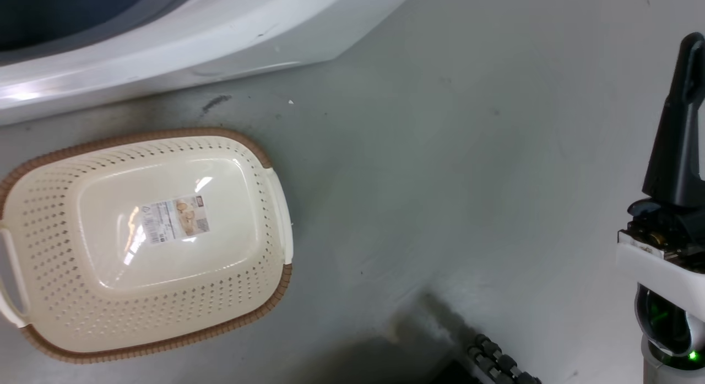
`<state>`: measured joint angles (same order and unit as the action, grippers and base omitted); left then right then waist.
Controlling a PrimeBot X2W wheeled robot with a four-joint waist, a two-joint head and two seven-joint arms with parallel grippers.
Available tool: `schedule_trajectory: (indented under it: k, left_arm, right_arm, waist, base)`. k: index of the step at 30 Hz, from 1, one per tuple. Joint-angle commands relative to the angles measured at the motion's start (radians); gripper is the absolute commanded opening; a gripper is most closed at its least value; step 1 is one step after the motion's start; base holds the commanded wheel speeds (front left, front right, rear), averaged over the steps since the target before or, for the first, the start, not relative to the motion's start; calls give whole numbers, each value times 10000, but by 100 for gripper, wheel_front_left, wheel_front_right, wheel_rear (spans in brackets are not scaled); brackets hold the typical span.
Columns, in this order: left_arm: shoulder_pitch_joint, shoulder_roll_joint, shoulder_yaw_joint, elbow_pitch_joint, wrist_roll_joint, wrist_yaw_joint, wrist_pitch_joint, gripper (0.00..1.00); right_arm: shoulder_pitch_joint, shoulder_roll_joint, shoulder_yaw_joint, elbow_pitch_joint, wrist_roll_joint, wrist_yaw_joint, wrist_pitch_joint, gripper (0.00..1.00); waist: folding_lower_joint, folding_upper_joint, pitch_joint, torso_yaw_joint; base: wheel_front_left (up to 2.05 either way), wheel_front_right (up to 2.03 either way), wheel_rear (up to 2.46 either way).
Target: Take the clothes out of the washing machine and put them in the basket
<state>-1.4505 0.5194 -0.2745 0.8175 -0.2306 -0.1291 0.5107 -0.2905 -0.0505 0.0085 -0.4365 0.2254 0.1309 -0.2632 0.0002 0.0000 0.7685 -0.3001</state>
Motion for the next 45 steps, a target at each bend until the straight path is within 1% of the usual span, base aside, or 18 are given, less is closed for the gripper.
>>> schedule_trajectory:
  k: [1, 4, 8, 11, 13, 14, 18, 20, 27, 28, 29, 37, 45]
  left_arm:
    - [-272, 117, -123, -30, -181, 2, 270, 100]
    - [-665, 343, -429, -11, -685, 1, 1234, 100]
    - [-1197, 532, -511, 135, -1302, 0, 2580, 100]
    - [-1577, 707, -616, 165, -1435, 0, 3396, 100]
    - [-1844, 812, -648, 133, -1472, 0, 3756, 100]
    - [-2162, 893, -777, 155, -1369, 13, 4220, 100]
    - [-2445, 1039, -1024, 217, -1140, 50, 4623, 100]
    - [-2527, 1092, -1116, 225, -1067, 49, 4650, 100]
    - [-2748, 979, -1283, 506, -1025, 57, 4501, 100]
    - [-2779, 929, -1270, 588, -1097, 64, 4551, 16]
    - [-2917, 958, -1381, 656, -1063, 52, 4465, 0]
    - [-3096, 1193, -1566, 649, -1320, 11, 3856, 0]
    - [-2631, 1123, -1728, 856, -1888, -4, 3077, 0]
  right_arm:
    - [-181, 5, 14, -86, 99, -3, -26, 100]
    - [-264, 5, 35, -253, 221, -3, -25, 100]
    - [-387, 3, 31, -478, 379, -3, -25, 100]
    - [-439, 5, -23, -682, 497, -3, -25, 100]
    - [-459, 6, -39, -792, 593, -3, -25, 100]
    - [-532, 5, -103, -956, 718, -3, -25, 100]
    - [-558, 6, -135, -1056, 877, -3, -25, 100]
    - [-551, 5, -96, -1098, 933, -3, -25, 100]
    - [-493, 5, -67, -1170, 1009, -3, -25, 100]
    - [-488, 5, -72, -1187, 1002, -3, -25, 100]
    - [-470, 5, -124, -1211, 1008, -3, -25, 100]
    - [-643, 5, -27, -1128, 931, -3, -25, 100]
    - [-563, 5, 23, -1042, 698, -3, -25, 100]
  waist:
    - [-2, 0, 280, -177]
    - [-2, 0, 534, -290]
    - [-2, 0, 849, -467]
    - [-2, 0, 1109, -605]
    - [-2, 0, 1287, -712]
    - [-2, 0, 1541, -832]
    - [-2, 0, 1807, -948]
    - [-2, 0, 1904, -1005]
    - [-2, 0, 2024, -990]
    - [-2, 0, 2035, -976]
    - [-2, 0, 2059, -950]
    - [-2, 0, 1868, -961]
    - [-2, 0, 1253, -760]
  base:
    - [0, 0, 0]
    - [0, 0, 0]
    - [0, 0, 0]
    - [0, 0, 0]
    - [0, 0, 0]
    - [0, 0, 0]
    - [0, 0, 0]
    - [0, 0, 0]
    - [0, 0, 0]
    - [0, 0, 0]
    - [0, 0, 0]
    - [0, 0, 0]
    - [0, 0, 0]
